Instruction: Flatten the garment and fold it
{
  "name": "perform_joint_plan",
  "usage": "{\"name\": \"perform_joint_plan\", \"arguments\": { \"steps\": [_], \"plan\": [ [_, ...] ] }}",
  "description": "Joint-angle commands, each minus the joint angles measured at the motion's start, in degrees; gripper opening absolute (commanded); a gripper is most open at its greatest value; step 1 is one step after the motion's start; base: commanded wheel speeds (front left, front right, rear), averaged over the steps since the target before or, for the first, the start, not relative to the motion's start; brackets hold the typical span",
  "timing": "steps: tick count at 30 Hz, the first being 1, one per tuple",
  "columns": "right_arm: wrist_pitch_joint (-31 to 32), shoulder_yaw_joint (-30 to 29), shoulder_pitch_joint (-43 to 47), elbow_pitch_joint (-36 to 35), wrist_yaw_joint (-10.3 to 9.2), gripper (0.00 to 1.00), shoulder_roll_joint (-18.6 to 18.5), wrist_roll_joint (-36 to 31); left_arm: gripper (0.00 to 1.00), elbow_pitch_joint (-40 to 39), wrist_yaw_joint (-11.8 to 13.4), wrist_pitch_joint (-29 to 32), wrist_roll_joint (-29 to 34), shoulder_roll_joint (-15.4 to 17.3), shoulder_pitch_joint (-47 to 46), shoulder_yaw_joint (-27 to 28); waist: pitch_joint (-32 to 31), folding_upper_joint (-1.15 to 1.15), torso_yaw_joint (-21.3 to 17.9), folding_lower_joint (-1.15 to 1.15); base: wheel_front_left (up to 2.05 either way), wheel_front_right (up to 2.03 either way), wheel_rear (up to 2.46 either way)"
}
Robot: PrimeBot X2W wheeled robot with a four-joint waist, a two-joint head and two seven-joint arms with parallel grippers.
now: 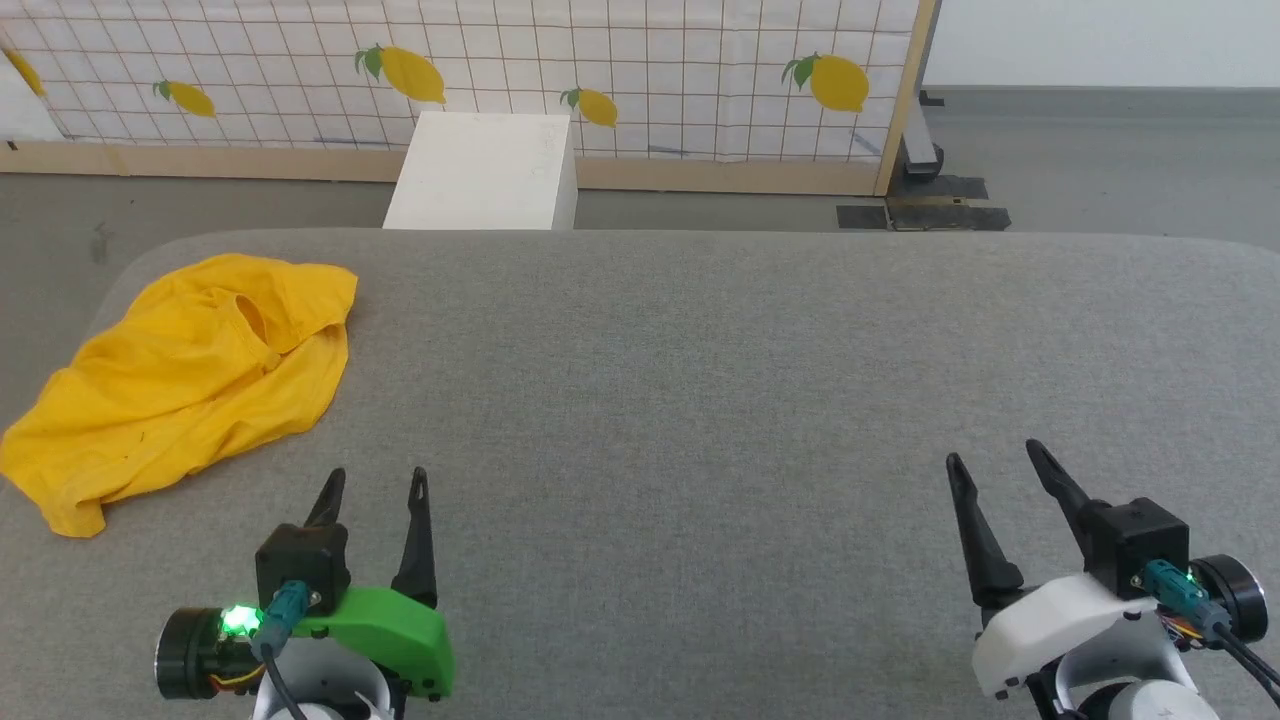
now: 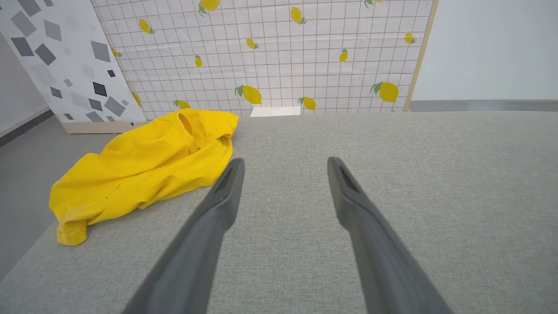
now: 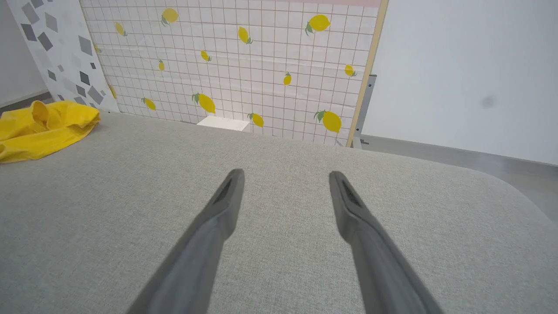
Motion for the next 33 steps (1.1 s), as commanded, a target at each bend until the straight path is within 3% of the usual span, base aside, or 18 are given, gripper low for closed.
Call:
{"name": "perform_joint_plan", "arguments": {
  "steps": [1,19,33],
  "plan": [
    [-0.6,-0.4,0.0,0.3,0.00,1.00,0.0,0.5,1.00,-0.1,0.0,-0.5,-0.2,0.0,0.2,0.1,0.0,0.00,0.0,0.00,0.00,0.00,0.00],
    [-2.7,-2.8,-0.1,1.4,-0.02,1.00,0.0,1.4,1.00,-0.6,0.0,-2.6,-1.3,-0.1,0.6,0.1,0.4,0.00,0.5,0.00,0.00,0.00,0.00],
    [-4.4,-4.4,-0.6,1.7,-0.03,1.00,0.0,1.7,1.00,-1.1,0.1,-4.3,-2.3,-0.1,0.8,0.5,0.8,0.00,3.6,0.00,0.00,0.00,0.00]
  ]
}}
